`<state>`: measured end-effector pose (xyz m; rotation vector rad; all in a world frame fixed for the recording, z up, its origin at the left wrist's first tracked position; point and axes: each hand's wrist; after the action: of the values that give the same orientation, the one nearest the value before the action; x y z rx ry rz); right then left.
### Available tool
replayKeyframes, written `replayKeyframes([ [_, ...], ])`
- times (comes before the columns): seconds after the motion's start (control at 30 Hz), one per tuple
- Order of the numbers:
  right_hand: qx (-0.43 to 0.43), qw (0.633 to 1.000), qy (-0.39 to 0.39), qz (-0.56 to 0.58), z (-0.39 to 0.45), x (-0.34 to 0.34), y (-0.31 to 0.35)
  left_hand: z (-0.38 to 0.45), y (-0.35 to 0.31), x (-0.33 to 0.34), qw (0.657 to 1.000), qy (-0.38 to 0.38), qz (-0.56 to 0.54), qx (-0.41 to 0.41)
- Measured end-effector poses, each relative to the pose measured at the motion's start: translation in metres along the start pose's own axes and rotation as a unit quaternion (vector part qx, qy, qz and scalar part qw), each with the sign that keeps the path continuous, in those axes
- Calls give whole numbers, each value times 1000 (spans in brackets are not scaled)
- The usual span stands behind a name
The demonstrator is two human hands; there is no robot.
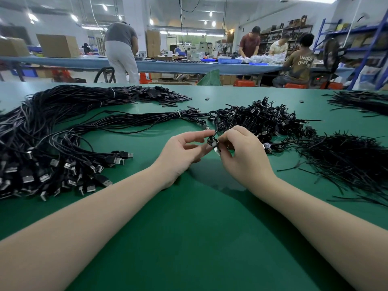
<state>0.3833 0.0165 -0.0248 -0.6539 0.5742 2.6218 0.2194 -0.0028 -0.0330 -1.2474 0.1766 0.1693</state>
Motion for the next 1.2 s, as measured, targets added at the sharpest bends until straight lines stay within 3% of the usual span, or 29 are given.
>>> replayKeyframes([
  [0.2, -47, 999, 2, -16, 2, 5, 13, 2, 4, 1, 995, -86, 37, 42],
  [0.4, -143, 980, 31, -136, 2, 2, 18, 3, -5, -1, 994, -45, -45, -92],
  [0.5, -200, 962, 28, -183, 4, 2, 15, 4, -11, -4, 990, -13, -84, -115],
  [0.7, -132, 982, 10, -132, 19, -16, 1, 0, -7, 4, 996, -31, 4, -83],
  [0.8, -40, 982, 10, -185, 55, -41, -17, -4, -1, 6, 991, -39, 126, -15],
  [0.93, 154, 914, 75, -369, 98, -72, -48, -4, -2, 6, 955, -98, 267, 78],
  [1.0, 239, 893, 89, -371, 96, -65, -47, 10, -10, -13, 940, -151, 296, 72],
  [1.07, 257, 908, 58, -327, 81, -41, -37, 29, -16, -49, 922, -216, 322, 12],
  [1.13, 228, 921, 44, -313, 59, -12, -25, 41, -15, -92, 881, -254, 390, -88],
  [1.2, 221, 920, 124, -300, 39, 11, -21, 36, -6, -131, 785, -226, 534, -218],
])
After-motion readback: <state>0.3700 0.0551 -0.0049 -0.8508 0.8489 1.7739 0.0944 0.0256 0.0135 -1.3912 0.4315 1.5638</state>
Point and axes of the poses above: each hand's wrist, its own z-axis towards the middle knuckle, its own x-axis out of the palm, y = z × x, and after that the axes turned 12 degrees about z, right-handed
